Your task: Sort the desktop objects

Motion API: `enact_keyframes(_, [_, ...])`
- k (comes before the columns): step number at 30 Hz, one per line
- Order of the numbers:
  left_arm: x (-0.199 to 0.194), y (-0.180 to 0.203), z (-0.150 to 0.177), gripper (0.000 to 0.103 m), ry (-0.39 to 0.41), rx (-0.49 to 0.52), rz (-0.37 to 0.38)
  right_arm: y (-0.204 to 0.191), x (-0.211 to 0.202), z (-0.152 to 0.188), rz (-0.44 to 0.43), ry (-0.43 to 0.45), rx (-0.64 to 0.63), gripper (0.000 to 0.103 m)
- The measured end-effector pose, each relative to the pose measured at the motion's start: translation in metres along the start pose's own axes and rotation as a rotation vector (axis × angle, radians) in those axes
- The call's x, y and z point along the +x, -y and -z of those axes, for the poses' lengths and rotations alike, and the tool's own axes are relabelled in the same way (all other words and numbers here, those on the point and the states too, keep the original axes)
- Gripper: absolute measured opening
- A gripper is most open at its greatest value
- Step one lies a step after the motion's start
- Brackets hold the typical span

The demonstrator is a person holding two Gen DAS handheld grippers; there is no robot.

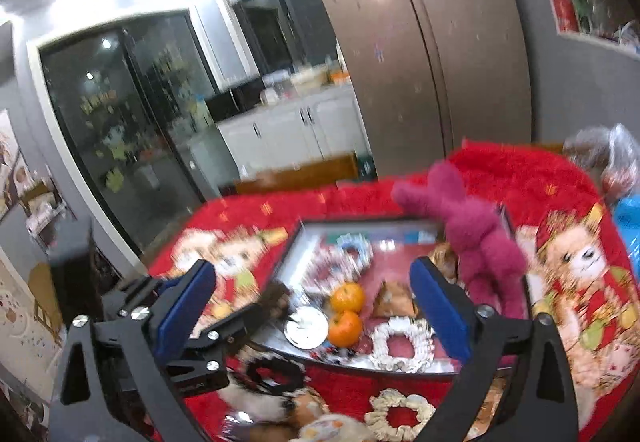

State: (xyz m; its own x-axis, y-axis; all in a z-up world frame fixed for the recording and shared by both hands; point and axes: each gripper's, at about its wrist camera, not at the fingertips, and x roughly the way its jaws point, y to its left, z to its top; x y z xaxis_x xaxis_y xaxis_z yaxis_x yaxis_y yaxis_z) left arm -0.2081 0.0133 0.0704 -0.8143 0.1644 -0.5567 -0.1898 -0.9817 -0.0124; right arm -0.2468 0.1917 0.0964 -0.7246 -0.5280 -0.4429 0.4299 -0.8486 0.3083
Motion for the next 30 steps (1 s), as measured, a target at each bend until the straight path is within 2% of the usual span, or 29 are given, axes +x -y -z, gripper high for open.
enact_keyframes(3, [-0.045,0.005,-0.006,0.081,0.074,-0.019,0.026,-0.024,-0.048,-0.01,0.028,0.071,-0.043,0.103])
enact_keyframes(5, [-0.079,0.008,-0.004,0.083,0.144,-0.028,0.041,-0.041,-0.084,-0.009,0.053,0.138,-0.072,0.103])
enact_keyframes(8, [-0.119,0.013,0.004,0.087,0.207,-0.01,0.07,-0.057,-0.124,-0.003,0.09,0.206,-0.093,0.103])
enact_keyframes(11, [-0.137,0.02,0.027,0.089,0.189,0.015,0.104,-0.067,-0.161,0.017,0.111,0.298,-0.124,0.103])
enact_keyframes(13, [-0.139,0.024,0.046,0.089,0.18,0.027,0.112,-0.071,-0.175,0.037,0.111,0.326,-0.157,0.103])
enact_keyframes(17, [-0.123,0.033,0.084,0.089,0.16,0.061,0.055,-0.072,-0.165,0.082,0.17,0.259,-0.235,0.103])
enact_keyframes(18, [-0.116,0.034,0.091,0.089,0.153,0.073,0.056,-0.072,-0.16,0.09,0.166,0.246,-0.247,0.103])
enact_keyframes(20, [-0.104,0.038,0.102,0.089,0.125,0.105,0.12,-0.07,-0.149,0.103,0.128,0.223,-0.277,0.103])
enact_keyframes(23, [-0.094,0.042,0.102,0.089,0.119,0.149,0.166,-0.07,-0.128,0.099,0.14,0.175,-0.299,0.103])
enact_keyframes(26, [-0.087,0.039,0.093,0.089,0.135,0.171,0.165,-0.065,-0.106,0.086,0.157,0.155,-0.272,0.103])
enact_keyframes(27, [-0.081,0.036,0.089,0.089,0.133,0.183,0.154,-0.061,-0.098,0.082,0.159,0.143,-0.253,0.103])
enact_keyframes(30, [-0.054,0.031,0.085,0.089,0.098,0.242,0.039,-0.044,-0.071,0.078,0.152,0.093,-0.182,0.103])
